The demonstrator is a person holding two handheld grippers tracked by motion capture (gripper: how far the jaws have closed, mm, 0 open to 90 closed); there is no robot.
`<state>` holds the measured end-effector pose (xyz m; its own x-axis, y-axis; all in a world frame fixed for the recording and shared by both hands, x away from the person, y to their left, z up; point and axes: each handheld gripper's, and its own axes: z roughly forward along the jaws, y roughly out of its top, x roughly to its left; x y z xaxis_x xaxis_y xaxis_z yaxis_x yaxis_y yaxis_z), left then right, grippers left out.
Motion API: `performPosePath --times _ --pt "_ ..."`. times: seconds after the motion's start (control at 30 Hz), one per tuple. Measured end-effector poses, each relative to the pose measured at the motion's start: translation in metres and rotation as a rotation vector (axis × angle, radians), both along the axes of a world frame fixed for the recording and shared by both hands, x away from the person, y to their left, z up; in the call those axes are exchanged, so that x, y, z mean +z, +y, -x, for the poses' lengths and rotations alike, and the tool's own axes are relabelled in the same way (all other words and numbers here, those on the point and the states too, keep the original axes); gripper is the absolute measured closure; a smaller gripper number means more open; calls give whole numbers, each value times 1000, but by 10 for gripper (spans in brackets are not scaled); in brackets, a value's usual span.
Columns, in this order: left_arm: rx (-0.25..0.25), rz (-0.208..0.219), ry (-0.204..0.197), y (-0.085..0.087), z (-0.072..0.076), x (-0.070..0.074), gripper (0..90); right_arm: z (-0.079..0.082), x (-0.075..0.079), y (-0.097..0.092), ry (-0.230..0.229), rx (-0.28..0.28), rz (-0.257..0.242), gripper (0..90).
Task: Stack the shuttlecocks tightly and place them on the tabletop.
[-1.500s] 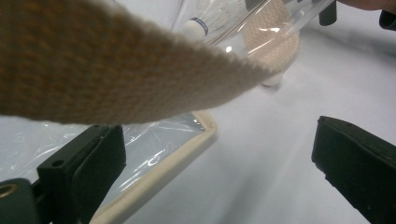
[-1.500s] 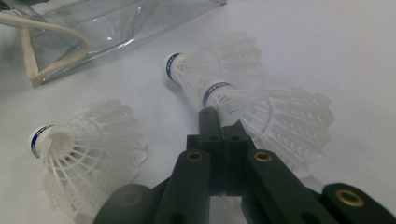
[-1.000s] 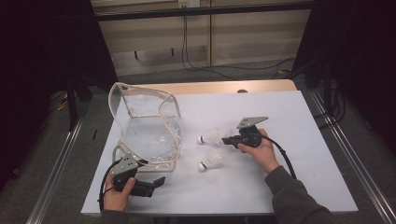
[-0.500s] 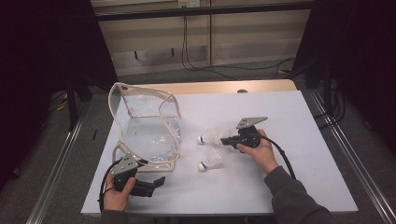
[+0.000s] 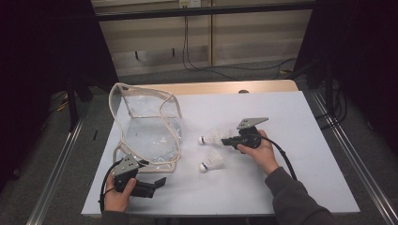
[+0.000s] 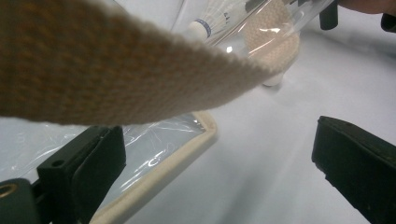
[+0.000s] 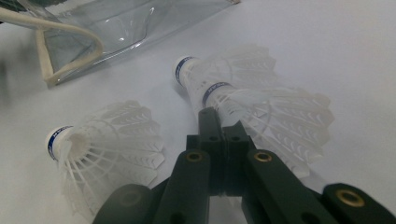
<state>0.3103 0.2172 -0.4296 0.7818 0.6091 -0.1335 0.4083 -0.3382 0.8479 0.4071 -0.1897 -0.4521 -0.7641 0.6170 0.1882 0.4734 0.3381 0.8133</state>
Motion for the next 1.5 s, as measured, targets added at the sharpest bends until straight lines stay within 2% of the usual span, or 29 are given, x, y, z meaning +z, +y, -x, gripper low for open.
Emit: performPosePath --times 1.17,1.5 --pt "-2 -1 0 0 0 0 29 -2 -1 5 -10 -6 -7 900" --pt "1 -3 0 0 0 0 28 -2 3 5 -15 -7 -25 900"
